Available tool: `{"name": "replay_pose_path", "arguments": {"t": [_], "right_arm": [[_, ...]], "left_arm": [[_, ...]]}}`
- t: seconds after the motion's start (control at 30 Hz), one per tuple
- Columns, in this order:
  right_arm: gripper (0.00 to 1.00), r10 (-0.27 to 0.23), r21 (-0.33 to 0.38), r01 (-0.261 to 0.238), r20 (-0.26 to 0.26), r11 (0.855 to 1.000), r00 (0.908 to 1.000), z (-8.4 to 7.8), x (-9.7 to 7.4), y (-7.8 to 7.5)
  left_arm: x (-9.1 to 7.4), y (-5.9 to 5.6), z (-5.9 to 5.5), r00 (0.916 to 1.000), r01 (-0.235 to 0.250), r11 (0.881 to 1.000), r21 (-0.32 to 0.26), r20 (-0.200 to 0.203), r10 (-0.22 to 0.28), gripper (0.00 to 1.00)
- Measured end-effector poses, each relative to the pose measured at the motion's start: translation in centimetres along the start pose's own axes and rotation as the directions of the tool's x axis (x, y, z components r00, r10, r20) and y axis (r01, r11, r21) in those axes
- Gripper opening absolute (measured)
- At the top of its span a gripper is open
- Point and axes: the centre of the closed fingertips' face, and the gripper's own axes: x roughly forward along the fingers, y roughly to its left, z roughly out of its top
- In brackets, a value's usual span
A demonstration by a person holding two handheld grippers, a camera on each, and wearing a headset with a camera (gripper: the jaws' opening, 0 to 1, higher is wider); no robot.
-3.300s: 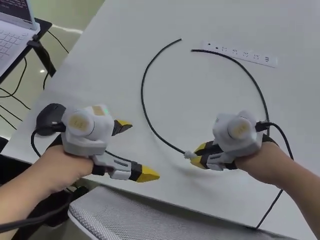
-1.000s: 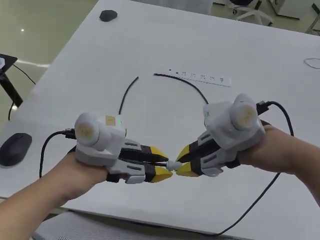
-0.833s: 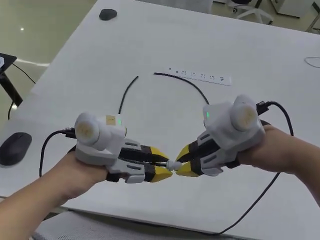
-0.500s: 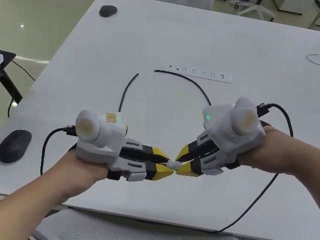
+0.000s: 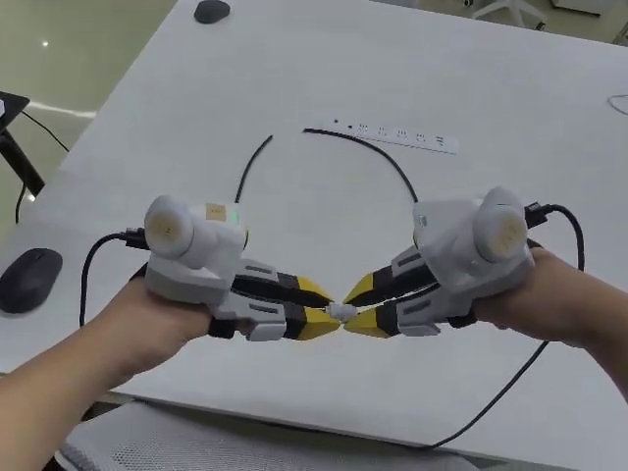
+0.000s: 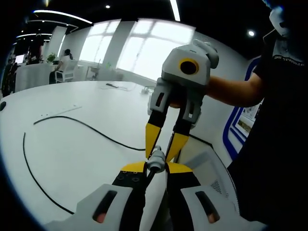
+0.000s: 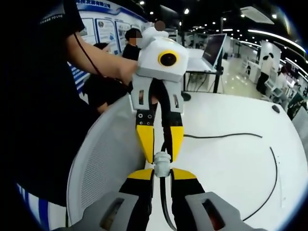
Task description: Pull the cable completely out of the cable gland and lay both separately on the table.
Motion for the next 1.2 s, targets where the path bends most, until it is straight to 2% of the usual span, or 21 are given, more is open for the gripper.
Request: {"name": "replay_pose_path", "arguments": {"t": [0.2,0.27,0.3,0.33,0.4,0.43,0.47,0.5,0.53,0.57,0.63,0.67,0.7,0.73,0.77,0.8,0.87,0.97,1.0,1.07,1.2], "right_arm": [[0.09,0.026,0.093,-0.032,0.068,0.995,0.9974,0.5,-0.4,-0.4],[0.10,0.039,0.150,-0.055,0.110,0.987,0.9932,0.8,-0.7,-0.6],[0.11,0.047,0.184,-0.075,0.152,0.980,0.9873,1.1,-1.0,-0.8],[0.11,0.060,0.223,-0.102,0.189,0.970,0.9801,1.3,-1.2,-0.9],[0.12,0.086,0.310,-0.166,0.256,0.936,0.9628,1.4,-1.6,-1.1],[0.12,0.099,0.321,-0.187,0.271,0.928,0.9576,1.3,-1.7,-1.1],[0.13,0.114,0.350,-0.213,0.282,0.912,0.9525,1.2,-1.8,-0.9],[0.13,0.104,0.364,-0.208,0.285,0.908,0.9529,1.0,-1.8,-1.2],[0.13,0.104,0.387,-0.227,0.313,0.894,0.9441,1.1,-1.9,-1.3],[0.14,0.120,0.416,-0.262,0.338,0.870,0.9336,1.3,-2.0,-1.0],[0.16,0.123,0.451,-0.307,0.392,0.838,0.9119,1.7,-2.2,-1.1],[0.17,0.127,0.479,-0.335,0.415,0.812,0.9008,1.9,-2.2,-1.1],[0.16,0.116,0.483,-0.329,0.418,0.812,0.9009,1.7,-2.1,-1.4],[0.16,0.107,0.476,-0.322,0.424,0.818,0.8991,1.5,-2.0,-1.6],[0.16,0.114,0.488,-0.341,0.436,0.803,0.8926,1.6,-2.0,-1.6],[0.16,0.127,0.505,-0.368,0.449,0.781,0.8844,1.7,-2.0,-1.3],[0.16,0.132,0.502,-0.380,0.461,0.777,0.8777,1.6,-1.8,-1.3],[0.15,0.159,0.496,-0.420,0.485,0.760,0.8602,2.2,-1.9,-0.8],[0.15,0.160,0.497,-0.420,0.483,0.760,0.8610,2.2,-1.8,-0.8],[0.12,0.159,0.482,-0.403,0.469,0.778,0.8688,2.0,-1.6,-0.9],[0.09,0.175,0.481,-0.417,0.470,0.771,0.8651,2.1,-1.5,-0.6]], "left_arm": [[-0.2,0.3,0.6,0.9999,-0.012,1.000,0.022,0.006,0.011,0.15],[-0.4,0.3,0.9,0.9999,-0.014,0.999,0.033,0.006,0.014,0.15],[-0.4,0.4,0.9,0.9999,-0.017,0.999,0.038,0.001,0.017,0.15],[-0.4,0.5,0.9,0.9998,-0.018,0.999,0.052,-0.008,0.019,0.15],[-0.4,0.5,0.8,0.9996,-0.018,0.997,0.073,-0.020,0.019,0.15],[-0.4,0.5,0.8,0.9996,-0.019,0.997,0.079,-0.020,0.021,0.15],[-0.4,0.4,0.9,0.9996,-0.018,0.996,0.083,-0.018,0.020,0.15],[-0.4,0.4,1.0,0.9997,-0.018,0.996,0.087,-0.016,0.019,0.15],[-0.5,0.4,1.1,0.9997,-0.018,0.995,0.095,-0.016,0.020,0.15],[-0.5,0.4,1.1,0.9996,-0.019,0.995,0.101,-0.019,0.021,0.15],[-0.5,0.3,1.1,0.9995,-0.021,0.992,0.125,-0.022,0.024,0.15],[-0.5,0.3,1.1,0.9994,-0.022,0.992,0.127,-0.023,0.025,0.15],[-0.6,0.3,1.2,0.9994,-0.022,0.990,0.137,-0.023,0.025,0.15],[-0.6,0.1,1.2,0.9995,-0.019,0.988,0.155,-0.021,0.023,0.15],[-0.6,0.1,1.3,0.9994,-0.021,0.985,0.172,-0.022,0.025,0.15],[-0.6,0.1,1.3,0.9994,-0.023,0.984,0.177,-0.023,0.027,0.15],[-0.6,0.1,1.3,0.9993,-0.022,0.982,0.186,-0.026,0.028,0.15],[-0.6,0.2,1.5,0.9993,-0.026,0.982,0.186,-0.022,0.030,0.15],[-0.6,0.3,1.5,0.9993,-0.027,0.982,0.188,-0.019,0.032,0.15],[-0.6,0.3,1.6,0.9994,-0.026,0.983,0.184,-0.019,0.030,0.15],[-0.5,0.4,1.4,0.9990,-0.032,0.983,0.183,-0.024,0.037,0.15]]}}
